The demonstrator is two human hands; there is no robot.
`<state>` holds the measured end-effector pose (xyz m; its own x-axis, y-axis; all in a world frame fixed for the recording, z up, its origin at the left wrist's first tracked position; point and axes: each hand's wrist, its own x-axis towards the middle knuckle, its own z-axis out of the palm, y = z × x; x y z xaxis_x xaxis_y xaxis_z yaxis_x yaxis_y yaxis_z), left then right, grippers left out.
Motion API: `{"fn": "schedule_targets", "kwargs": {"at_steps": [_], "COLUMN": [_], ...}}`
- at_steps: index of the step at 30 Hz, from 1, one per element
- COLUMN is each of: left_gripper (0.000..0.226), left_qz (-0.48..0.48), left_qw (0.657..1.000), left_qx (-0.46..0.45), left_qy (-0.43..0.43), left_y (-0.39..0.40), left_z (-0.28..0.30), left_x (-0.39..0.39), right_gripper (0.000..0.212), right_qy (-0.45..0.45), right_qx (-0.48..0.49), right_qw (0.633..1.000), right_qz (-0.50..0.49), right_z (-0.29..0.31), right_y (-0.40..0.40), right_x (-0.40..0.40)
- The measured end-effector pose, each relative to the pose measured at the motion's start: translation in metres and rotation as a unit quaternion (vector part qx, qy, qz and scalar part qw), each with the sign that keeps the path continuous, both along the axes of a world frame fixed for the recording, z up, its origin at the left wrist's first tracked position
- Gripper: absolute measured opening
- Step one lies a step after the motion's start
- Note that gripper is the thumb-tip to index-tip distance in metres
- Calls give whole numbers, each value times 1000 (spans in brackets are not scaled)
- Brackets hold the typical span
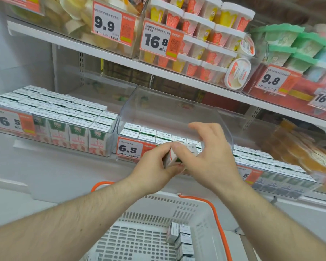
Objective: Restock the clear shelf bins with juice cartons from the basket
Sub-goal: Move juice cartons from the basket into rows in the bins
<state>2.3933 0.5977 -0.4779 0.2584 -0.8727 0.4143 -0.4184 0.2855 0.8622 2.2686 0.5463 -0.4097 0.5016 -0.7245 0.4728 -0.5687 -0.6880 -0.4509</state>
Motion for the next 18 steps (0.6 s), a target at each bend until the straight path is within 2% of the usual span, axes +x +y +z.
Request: {"fn": "schedule_targets", "kwargs": {"at_steps": [3, 5, 7, 9, 11, 13, 15, 18], "left_gripper": [33, 36, 54, 80, 91, 95, 95, 95], "left_qz": [-11, -17, -9, 30, 54, 68, 83, 95], "left_qw": [1000, 1000, 995, 960, 909, 872, 849, 838], "left_qx": [-8, -6, 19, 105, 186, 235, 262, 275], "left_qy": [13, 2, -95, -257, -370, -424, -451, -463], "left_y": [-6, -9, -14, -17, -17, -18, -20, -22], "left_z": [-1, 1, 0, -3, -8, -15, -19, -19], "left_x": [-1, -2, -3, 0, 6, 10, 11, 8], "right_gripper": [29, 16, 13, 18, 24, 30, 34, 17], "right_qy": [91, 82, 41, 30, 72, 135, 184, 228], "right_qx": [-16, -29, -51, -72, -67, -47, -5, 47], "right_qw": [995, 996, 998, 995, 989, 977, 965, 951], "right_qz": [27, 26, -8, -59, -112, -157, -186, -202], "right_z": [-1, -1, 9, 23, 33, 34, 29, 20], "right_y": [-1, -3, -14, -36, -64, -90, -109, -123], "right_x": [1, 0, -4, -7, -7, -3, 2, 9]}}
